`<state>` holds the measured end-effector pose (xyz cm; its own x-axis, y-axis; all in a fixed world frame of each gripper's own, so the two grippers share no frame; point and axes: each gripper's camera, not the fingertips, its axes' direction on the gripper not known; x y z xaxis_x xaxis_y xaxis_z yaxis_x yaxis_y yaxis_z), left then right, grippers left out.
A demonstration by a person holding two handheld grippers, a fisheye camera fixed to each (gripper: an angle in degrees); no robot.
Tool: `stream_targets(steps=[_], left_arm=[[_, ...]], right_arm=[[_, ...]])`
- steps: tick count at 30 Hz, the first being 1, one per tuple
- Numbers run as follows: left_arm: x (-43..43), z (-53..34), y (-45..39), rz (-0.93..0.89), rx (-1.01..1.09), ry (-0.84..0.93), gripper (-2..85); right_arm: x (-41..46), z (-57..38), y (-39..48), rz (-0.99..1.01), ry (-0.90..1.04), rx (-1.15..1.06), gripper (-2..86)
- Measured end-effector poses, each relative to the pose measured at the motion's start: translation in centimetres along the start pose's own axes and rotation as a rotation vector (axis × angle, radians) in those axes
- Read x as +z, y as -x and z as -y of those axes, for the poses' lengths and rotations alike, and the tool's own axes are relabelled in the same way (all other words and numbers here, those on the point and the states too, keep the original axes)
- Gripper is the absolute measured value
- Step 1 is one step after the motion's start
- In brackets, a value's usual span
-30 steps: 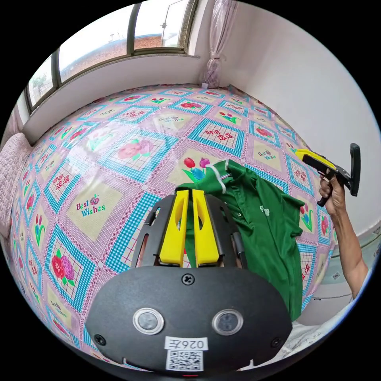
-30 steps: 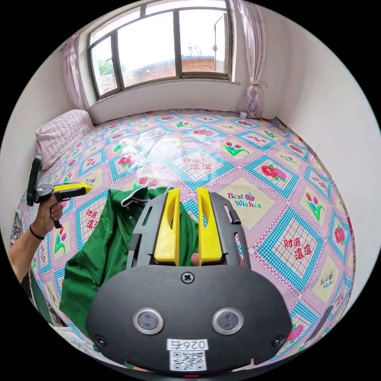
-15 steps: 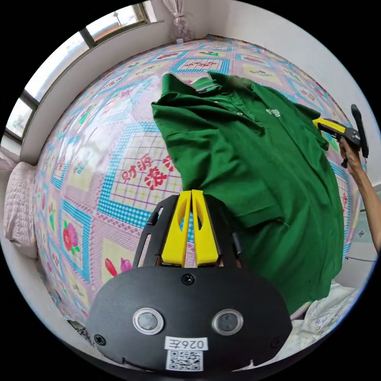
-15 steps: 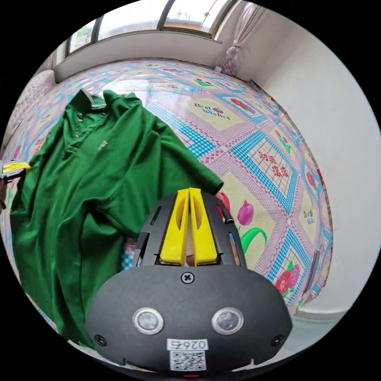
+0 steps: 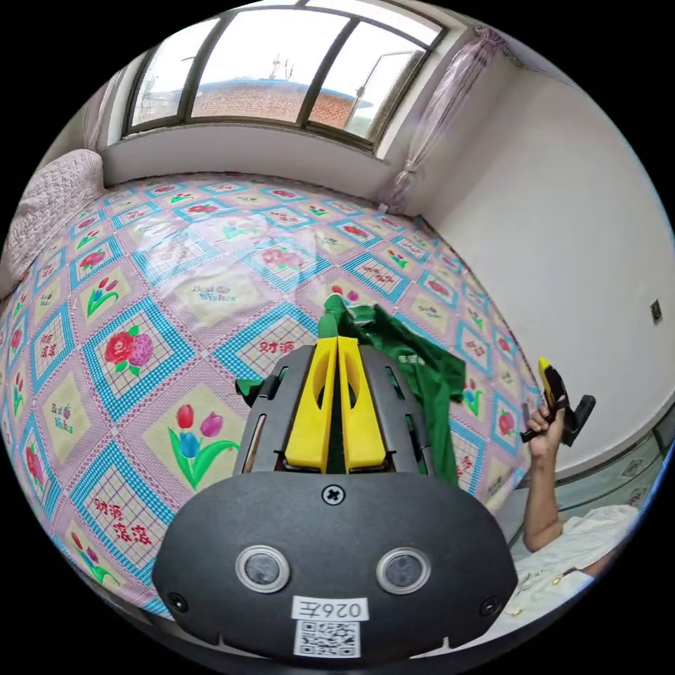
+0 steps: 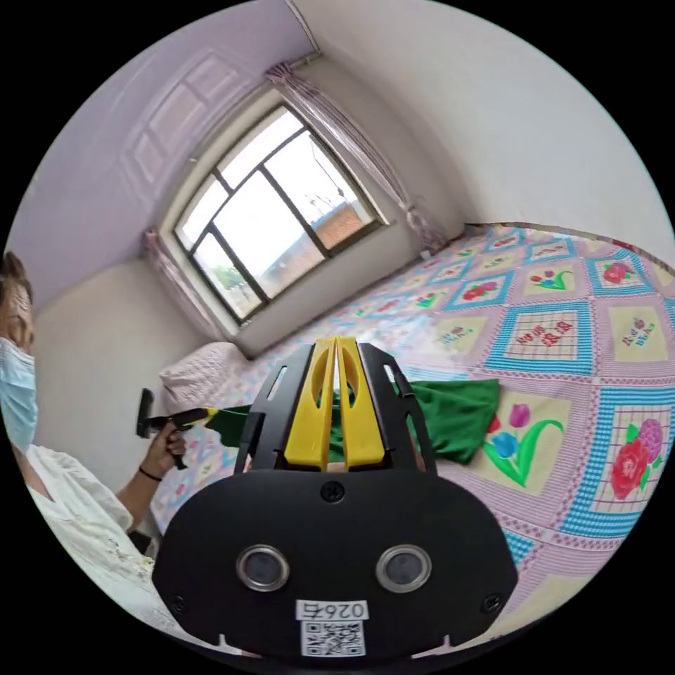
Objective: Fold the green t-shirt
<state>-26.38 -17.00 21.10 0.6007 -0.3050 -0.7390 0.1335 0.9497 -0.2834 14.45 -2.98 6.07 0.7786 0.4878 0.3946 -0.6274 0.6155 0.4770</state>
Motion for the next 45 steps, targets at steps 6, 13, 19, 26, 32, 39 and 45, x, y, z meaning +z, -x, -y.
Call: stream_targets(steps=[6,13,19,26,32,39,45], left_arm=[[-9.2,-1.9,-5.8,-0.292,0.030,0.042,-1.0],[-21.6,-5.6,-8.2,-0.692,0.083,-0.067,-1.0],[-26.6,-9.1,-10.6,-0.794,0.260,-0.005,-1.0],[-30.3,-12.4,-12.2,-0.842,0.409,0.004,-1.0],[-31.7,-14.0,-14.1,-0.863,0.520,0.009,-1.0],[-30.8,-13.3,-15.4,-0.816,0.496,0.024,-1.0],[-27.3,-10.6,-17.5,-0.531,0.363,0.068,-1.0]], right_arm=[[-8.3,1.1,11.9,0.383,-0.053,-0.155,-1.0],[-18.3,-1.6,18.8,0.287,-0.119,-0.251,-1.0],[-24.2,-4.9,21.3,0.060,-0.173,-0.294,-1.0],[-29.6,-7.6,22.6,-0.108,-0.215,-0.311,-1.0],[-32.8,-9.0,22.2,-0.158,-0.232,-0.261,-1.0],[-34.9,-10.1,22.1,-0.205,-0.261,-0.218,-1.0],[-34.9,-10.1,22.3,-0.217,-0.269,-0.204,-1.0]])
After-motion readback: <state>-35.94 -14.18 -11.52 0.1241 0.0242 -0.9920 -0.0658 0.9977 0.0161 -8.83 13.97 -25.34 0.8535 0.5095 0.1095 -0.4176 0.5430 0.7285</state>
